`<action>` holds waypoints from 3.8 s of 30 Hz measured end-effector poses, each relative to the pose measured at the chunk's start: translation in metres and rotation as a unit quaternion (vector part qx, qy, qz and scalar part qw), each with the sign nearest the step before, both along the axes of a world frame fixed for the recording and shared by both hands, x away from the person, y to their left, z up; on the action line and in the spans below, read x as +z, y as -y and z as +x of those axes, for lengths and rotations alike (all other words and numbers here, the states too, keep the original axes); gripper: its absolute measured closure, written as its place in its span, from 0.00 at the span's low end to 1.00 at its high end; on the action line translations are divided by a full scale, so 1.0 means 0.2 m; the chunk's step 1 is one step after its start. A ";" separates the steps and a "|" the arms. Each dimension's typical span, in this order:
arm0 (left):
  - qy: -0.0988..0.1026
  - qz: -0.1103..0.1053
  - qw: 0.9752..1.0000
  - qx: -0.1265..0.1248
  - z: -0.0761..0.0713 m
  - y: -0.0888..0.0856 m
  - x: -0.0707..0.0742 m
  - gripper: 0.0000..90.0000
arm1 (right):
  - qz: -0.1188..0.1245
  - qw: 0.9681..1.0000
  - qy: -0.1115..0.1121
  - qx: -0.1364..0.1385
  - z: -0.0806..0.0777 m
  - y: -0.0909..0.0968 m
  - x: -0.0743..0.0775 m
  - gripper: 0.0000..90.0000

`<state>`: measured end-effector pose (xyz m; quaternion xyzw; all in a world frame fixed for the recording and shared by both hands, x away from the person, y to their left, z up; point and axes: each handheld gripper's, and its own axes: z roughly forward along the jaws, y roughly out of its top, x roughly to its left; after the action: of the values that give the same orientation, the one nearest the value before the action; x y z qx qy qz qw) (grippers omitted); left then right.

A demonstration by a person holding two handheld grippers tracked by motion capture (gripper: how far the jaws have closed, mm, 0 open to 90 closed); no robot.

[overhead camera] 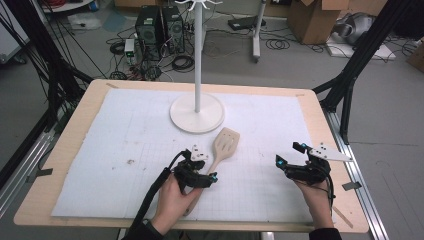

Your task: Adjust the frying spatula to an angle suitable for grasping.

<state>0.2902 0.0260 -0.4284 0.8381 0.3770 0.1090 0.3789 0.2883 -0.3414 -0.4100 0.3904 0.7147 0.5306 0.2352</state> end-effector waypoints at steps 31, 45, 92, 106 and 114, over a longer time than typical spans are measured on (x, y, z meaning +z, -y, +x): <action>-0.015 0.070 0.997 0.005 -0.01 0.08 0.00 0.79 | 0.005 1.000 -0.009 -0.002 0.00 0.00 0.00 0.16; 0.002 0.063 0.997 -0.049 0.01 0.02 0.00 0.86 | 0.009 1.000 -0.007 -0.007 0.00 0.01 0.01 0.17; 0.127 0.036 0.909 -0.395 0.09 -0.20 -0.03 0.75 | 0.006 1.000 0.003 -0.015 -0.02 0.02 0.01 0.18; 0.136 -0.080 0.943 -0.294 0.06 -0.44 0.13 0.31 | 0.014 1.000 -0.001 -0.009 -0.02 0.02 0.01 0.18; 0.203 -0.160 0.942 -0.214 -0.04 -0.78 0.11 0.25 | 0.017 1.000 0.006 0.005 -0.02 -0.01 0.02 0.17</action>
<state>0.2826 0.1820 -0.4056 0.7875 0.1166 0.1312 0.5907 0.2843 -0.3401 -0.4060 0.3877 0.7058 0.5463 0.2305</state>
